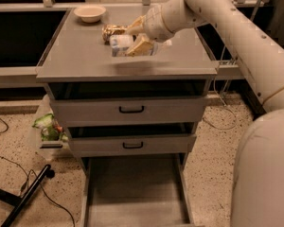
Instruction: Pick blue plastic bottle from bottom drawer and place on counter
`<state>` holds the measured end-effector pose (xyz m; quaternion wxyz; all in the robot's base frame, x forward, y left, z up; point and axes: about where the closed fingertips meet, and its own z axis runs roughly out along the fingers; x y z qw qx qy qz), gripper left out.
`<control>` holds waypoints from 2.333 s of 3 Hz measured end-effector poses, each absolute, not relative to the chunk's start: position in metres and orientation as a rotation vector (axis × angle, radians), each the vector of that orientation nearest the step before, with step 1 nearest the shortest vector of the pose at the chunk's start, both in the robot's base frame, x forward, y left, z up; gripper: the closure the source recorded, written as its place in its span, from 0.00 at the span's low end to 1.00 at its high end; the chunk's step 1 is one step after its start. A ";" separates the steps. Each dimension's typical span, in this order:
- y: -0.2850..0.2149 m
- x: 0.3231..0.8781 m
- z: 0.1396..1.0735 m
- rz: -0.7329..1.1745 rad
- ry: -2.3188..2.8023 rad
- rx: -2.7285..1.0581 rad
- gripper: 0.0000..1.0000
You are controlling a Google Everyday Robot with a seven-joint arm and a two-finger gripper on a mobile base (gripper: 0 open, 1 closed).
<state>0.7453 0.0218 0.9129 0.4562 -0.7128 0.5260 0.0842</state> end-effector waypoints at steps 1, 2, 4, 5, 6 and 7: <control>0.032 0.756 0.894 0.283 1.270 -1.781 1.00; 0.040 0.760 0.879 0.344 1.255 -1.796 1.00; 0.040 0.761 0.879 0.347 1.255 -1.796 0.58; 0.040 0.761 0.879 0.347 1.255 -1.796 0.35; 0.040 0.761 0.879 0.347 1.255 -1.796 0.12; 0.040 0.761 0.879 0.347 1.255 -1.796 0.00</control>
Offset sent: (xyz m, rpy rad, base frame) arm 0.0238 0.0191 -0.0432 0.0538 0.1014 0.1305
